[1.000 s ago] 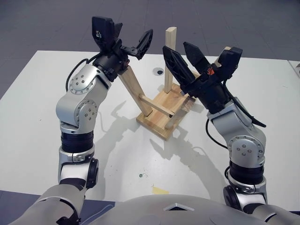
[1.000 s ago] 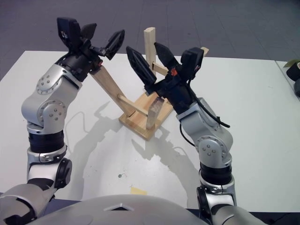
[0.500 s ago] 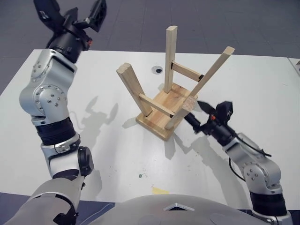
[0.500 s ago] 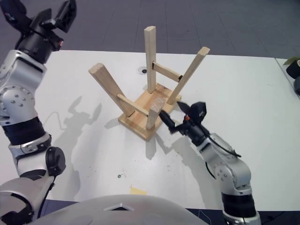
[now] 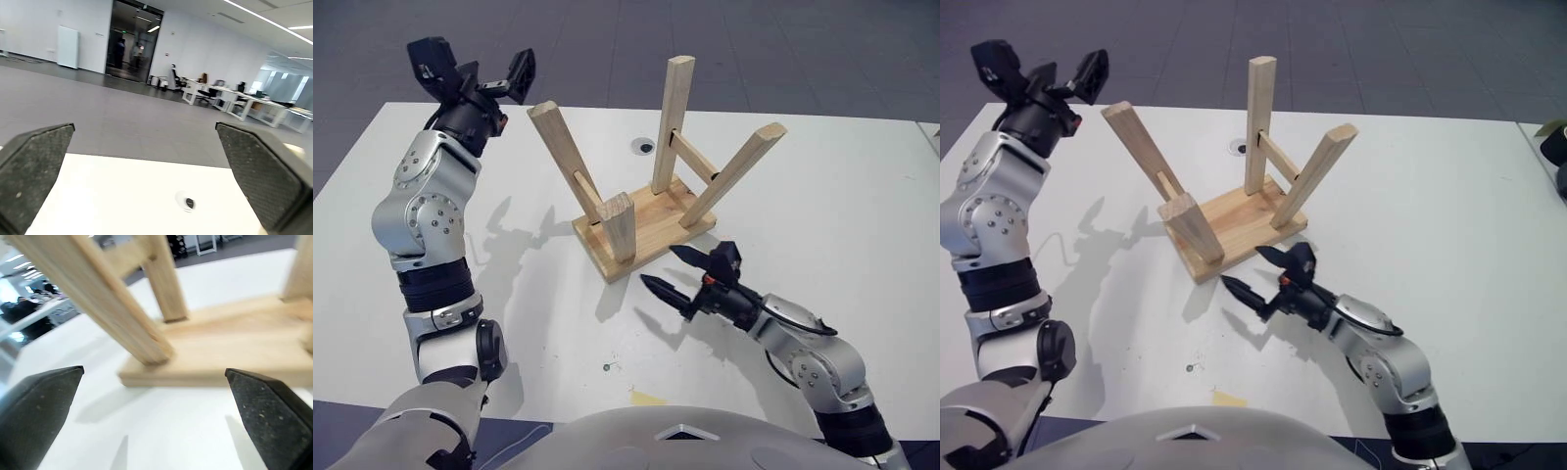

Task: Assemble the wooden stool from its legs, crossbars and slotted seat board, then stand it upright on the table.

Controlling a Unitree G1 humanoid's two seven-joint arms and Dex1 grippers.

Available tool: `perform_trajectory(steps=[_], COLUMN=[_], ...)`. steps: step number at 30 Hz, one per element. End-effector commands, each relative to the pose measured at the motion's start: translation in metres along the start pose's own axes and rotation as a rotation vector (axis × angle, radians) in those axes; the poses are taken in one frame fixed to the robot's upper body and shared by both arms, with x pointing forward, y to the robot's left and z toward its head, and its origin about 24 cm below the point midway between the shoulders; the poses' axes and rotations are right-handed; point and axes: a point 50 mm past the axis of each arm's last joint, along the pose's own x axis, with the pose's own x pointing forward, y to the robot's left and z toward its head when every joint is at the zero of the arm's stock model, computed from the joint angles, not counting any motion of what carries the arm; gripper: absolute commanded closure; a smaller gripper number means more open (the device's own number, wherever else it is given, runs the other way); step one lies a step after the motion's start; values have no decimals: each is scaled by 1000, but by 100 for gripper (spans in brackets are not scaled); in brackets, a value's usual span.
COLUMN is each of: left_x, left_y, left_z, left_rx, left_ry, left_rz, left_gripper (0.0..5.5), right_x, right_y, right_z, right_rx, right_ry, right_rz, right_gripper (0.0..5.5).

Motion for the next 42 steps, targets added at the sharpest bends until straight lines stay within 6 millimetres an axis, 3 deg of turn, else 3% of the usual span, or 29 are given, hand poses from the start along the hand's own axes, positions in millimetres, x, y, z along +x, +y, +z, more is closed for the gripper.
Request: perform_trajectory(steps=[1,7,10,13,18,25,30,33,39,42], left_x=[-4,-1,-1,0,-2,-24,-42,-42,-35,-34], left_y=[20,11,10,16,38,74,93,96,86,83], left_z=[6,-4,-4,-3,-8,-14,-31,-37,-40,-43], left_rx=[40,64,62,65,74,156,249,286,281,277], left_ry=[-44,-16,-14,-10,31,105,216,248,242,243], left_rz=[103,66,57,72,120,184,165,162,117,111], left_gripper=[13,13,13,13,13,13,13,13,13,13], right_x=[-15,-4,0,9,13,-10,-4,8,-17,-15], right_y=[-35,-53,-65,-65,-50,-30,-4,-16,-34,-50], right_z=[17,60,72,79,64,42,28,26,17,29], right_rx=[6,6,-38,-29,-7,-19,9,-75,-170,-232], right_ry=[-121,-309,-321,-309,-132,50,22,5,163,100], right_rz=[-207,-181,-173,-51,229,357,376,192,118,40], right_gripper=[10,10,10,10,10,10,10,10,10,10])
